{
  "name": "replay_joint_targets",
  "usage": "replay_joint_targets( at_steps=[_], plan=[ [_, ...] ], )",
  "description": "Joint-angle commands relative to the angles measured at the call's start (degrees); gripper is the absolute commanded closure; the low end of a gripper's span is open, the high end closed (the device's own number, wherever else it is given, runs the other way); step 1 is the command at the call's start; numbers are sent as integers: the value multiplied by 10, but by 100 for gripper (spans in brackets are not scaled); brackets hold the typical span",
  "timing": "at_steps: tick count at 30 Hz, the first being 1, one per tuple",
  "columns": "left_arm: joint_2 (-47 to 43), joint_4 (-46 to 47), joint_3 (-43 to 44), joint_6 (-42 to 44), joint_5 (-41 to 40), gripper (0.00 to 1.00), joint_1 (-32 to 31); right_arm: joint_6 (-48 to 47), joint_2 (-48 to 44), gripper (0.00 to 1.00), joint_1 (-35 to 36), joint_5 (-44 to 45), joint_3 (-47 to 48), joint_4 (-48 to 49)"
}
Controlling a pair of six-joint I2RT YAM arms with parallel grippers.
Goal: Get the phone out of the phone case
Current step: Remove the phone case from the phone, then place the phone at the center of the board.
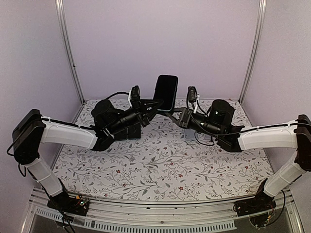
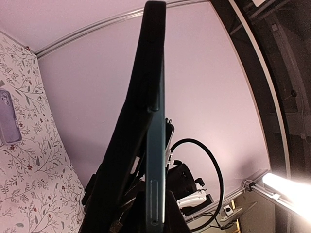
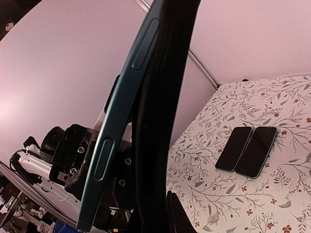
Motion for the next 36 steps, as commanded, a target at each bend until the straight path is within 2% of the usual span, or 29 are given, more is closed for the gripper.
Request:
replay_joint_targets(
  at_steps=[1,9,19,26,29,36],
  plan=[
    [-11,27,-5,18,15,100,2,-2,-29,100,-23,19,31,-65],
    [-15,11,2,31,41,100,1,-13,-33,100,-72,35,59,-166],
    [-31,-26,-2,52,44,100,0,-54,-54,100,-90,85,81,-254],
    [-84,-147,-19,112,4,100,12,-81,-79,100,-98,114,90,-337],
    [-117,-232,-24,152,-16,100,34,-91,-97,100,-98,123,88,-366],
    [-180,-364,-47,219,-29,100,102,-109,-143,100,-99,131,70,-404]
  ],
)
